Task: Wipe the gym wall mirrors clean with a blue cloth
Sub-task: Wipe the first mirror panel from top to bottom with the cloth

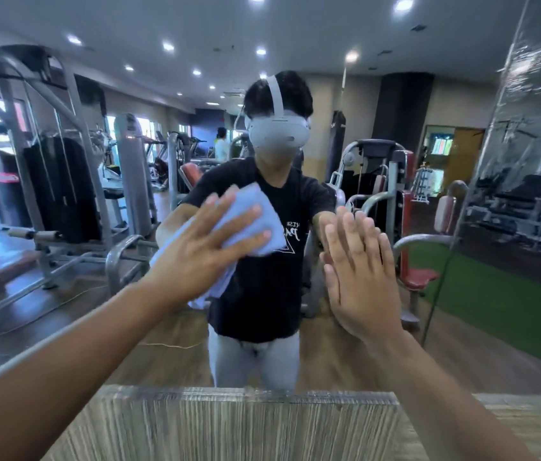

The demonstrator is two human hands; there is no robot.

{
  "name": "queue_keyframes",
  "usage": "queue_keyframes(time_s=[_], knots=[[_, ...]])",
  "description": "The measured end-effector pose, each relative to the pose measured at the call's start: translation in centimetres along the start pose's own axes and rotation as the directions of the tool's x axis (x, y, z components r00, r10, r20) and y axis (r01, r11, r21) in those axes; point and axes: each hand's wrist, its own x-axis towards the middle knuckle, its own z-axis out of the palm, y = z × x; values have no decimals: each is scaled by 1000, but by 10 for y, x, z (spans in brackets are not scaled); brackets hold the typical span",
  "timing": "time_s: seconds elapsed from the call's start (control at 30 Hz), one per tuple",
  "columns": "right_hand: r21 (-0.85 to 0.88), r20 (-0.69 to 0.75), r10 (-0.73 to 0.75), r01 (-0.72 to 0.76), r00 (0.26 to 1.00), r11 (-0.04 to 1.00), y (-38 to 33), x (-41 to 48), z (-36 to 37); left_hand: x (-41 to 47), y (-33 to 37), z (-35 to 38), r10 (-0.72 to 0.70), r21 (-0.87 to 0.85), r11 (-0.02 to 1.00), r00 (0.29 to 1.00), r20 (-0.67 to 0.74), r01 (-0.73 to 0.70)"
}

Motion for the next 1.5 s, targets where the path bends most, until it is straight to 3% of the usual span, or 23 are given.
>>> queue_keyframes(time_s=[0.13, 0.33, 0.47, 0.57, 0.63, 0.77, 0.9, 1.03, 1.13, 1.23, 1.33, 1.4, 1.5], knots=[[-44, -24, 13, -14, 1000, 999, 43, -9, -13, 74, -2, -2, -112, 51, 991, 985, -134, 120], [-44, -8, 95, -95, 995, 995, 80, -17, -6, 110, 45, 18, -7, 87, 996, 985, -175, 23], [-11, -25, 112, -113, 993, 994, 78, -18, 5, 54, 96, 52, 159, 31, 987, 986, -46, -157], [8, -32, 99, -99, 995, 995, 81, -19, 8, -6, 124, 71, 388, 35, 917, 909, 154, -397], [22, -38, 90, -89, 995, 996, 82, -19, 9, -23, 122, 67, 458, 7, 882, 860, 225, -471], [43, -67, 107, -104, 992, 994, 80, -19, 14, 5, 82, 34, 196, 3, 979, 953, 231, -202], [22, -106, 112, -111, 988, 994, 80, -20, 18, 69, 27, 12, 56, 101, 994, 997, -48, -51], [23, -106, 112, -110, 988, 994, 81, -20, 18, 107, 38, 16, -93, 27, 995, 981, -171, 99], [30, -98, 110, -107, 989, 994, 80, -20, 16, 91, 68, 33, -20, 18, 1000, 987, -159, 23], [48, -81, 117, -114, 990, 992, 81, -21, 15, 38, 103, 57, 180, -8, 984, 984, 13, -180], [33, -75, 109, -107, 991, 994, 81, -21, 15, -11, 118, 64, 373, 5, 924, 905, 204, -382], [22, -75, 106, -105, 992, 994, 81, -22, 16, -17, 106, 55, 359, 28, 927, 906, 225, -374], [22, -81, 113, -112, 990, 993, 81, -22, 18, 10, 71, 34, 211, 89, 970, 965, 153, -226]])
